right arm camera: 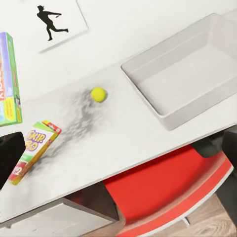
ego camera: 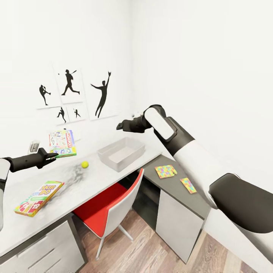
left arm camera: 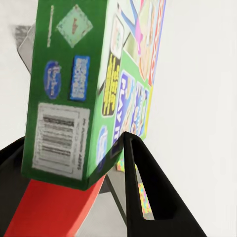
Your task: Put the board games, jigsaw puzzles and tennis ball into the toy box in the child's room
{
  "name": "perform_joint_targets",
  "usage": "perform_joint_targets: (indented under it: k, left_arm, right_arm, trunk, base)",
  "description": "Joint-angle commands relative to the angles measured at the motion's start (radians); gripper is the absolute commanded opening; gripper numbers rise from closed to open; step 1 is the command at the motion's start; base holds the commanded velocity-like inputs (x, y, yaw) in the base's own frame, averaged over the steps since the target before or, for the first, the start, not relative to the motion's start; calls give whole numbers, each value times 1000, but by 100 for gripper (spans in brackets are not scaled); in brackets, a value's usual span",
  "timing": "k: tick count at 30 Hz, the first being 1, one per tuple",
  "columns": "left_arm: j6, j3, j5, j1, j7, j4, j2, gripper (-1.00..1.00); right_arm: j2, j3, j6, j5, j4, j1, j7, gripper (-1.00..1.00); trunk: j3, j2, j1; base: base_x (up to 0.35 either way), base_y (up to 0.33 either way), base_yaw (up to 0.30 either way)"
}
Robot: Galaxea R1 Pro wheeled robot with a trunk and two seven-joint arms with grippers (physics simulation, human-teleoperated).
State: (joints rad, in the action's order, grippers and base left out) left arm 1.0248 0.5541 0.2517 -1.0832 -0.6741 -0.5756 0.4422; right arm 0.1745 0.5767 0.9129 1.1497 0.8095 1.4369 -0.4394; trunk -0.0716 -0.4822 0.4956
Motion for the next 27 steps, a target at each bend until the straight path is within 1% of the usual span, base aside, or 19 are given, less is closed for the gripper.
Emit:
perform_joint_targets:
  k: [1,2,7,12,15,18,20,23,27]
  left_arm:
    - [4,4,-6,-2,-7,0,-1,-100]
    - [4,5,-6,-2,-8,0,-3,-100]
    - [5,3,-4,-1,-9,0,-3,-100]
    - [15,6,-2,-2,-10,0,8,-100]
    - [17,8,-1,-2,-11,-5,35,-100]
    - [21,11,2,-4,-14,-12,82,-100]
    - [22,10,7,-5,-22,-13,99,-100]
    - [22,7,11,-4,-49,-13,109,-100]
    - [22,5,12,-4,-67,-13,115,-100]
  right_arm:
    - [0,-1,1,10,0,1,-10,100]
    - [0,-8,1,10,0,2,-10,100]
    - [0,-18,1,10,0,1,-9,100]
    - [0,-26,0,14,4,2,-7,100]
    - [0,-35,-1,14,5,2,-6,100]
    - [0,-40,-2,16,7,2,-7,100]
    - [0,-42,-2,18,7,2,-7,100]
    - [0,-51,-2,19,6,1,-6,100]
    - [0,-56,-1,19,7,1,-8,100]
  trunk:
    - [-1,5,-3]
    - [1,12,-7]
    - [8,47,-26]
    - [16,82,-46]
    - [11,82,-46]
    - [6,82,-46]
    - [3,82,-46]
    - [-2,82,-46]
    - [-9,82,-46]
  base:
    - [0,0,0]
    - [0,0,0]
    - [0,0,0]
    - [0,0,0]
    - [0,0,0]
    - [0,0,0]
    - [0,0,0]
    - [0,0,0]
    - [0,0,0]
